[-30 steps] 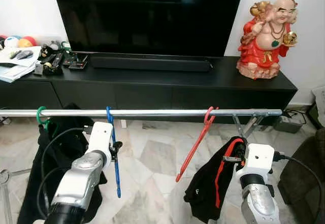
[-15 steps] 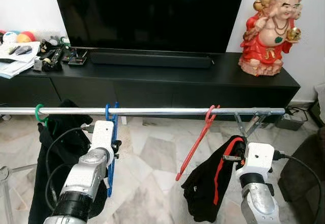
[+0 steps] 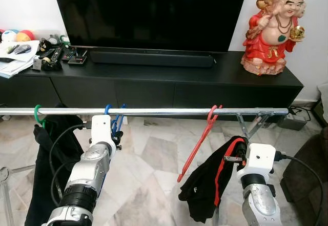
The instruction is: Hang hanger
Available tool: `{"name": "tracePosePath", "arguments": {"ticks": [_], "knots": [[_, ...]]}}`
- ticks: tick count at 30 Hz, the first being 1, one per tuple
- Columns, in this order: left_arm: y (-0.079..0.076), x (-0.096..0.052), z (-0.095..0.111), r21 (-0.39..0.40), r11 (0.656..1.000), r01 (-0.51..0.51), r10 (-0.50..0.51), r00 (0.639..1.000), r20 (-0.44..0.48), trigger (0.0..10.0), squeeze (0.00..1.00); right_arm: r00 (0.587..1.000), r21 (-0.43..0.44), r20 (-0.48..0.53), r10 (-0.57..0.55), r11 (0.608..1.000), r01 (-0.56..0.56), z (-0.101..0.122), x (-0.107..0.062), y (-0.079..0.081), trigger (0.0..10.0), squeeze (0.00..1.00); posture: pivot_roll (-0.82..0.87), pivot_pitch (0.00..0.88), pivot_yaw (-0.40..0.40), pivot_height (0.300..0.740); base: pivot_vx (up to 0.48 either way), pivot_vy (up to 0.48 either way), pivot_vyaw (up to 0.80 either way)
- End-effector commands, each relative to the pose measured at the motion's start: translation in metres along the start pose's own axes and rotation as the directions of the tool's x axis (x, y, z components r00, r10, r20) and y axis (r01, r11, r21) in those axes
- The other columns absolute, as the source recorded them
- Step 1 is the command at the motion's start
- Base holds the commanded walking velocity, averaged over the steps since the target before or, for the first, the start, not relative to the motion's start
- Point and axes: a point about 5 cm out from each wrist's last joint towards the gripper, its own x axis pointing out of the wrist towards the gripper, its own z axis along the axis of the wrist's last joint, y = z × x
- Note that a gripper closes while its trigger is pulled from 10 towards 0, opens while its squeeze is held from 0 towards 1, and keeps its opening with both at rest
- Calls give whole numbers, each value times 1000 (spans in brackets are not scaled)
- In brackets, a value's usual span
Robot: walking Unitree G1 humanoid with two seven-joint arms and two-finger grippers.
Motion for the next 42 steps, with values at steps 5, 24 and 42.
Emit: {"name": "tracePosePath", "arguments": {"ticks": [5,24,42], "knots": [[1,2,2,-17,1000,2,-2,1000,16,0,0,1000,2,18,2,1000,-2,5,3,1,10000,0,78,69,-26,740,0,0,0],[-9,4,7,-20,998,64,-62,995,77,0,0,1000,-2,15,8,1000,-8,5,2,1,10000,0,73,71,-32,740,0,0,0],[11,-8,12,131,991,35,-61,978,202,0,0,1000,-5,13,4,1000,-4,5,2,1,10000,0,73,71,-32,740,0,0,0]]}}
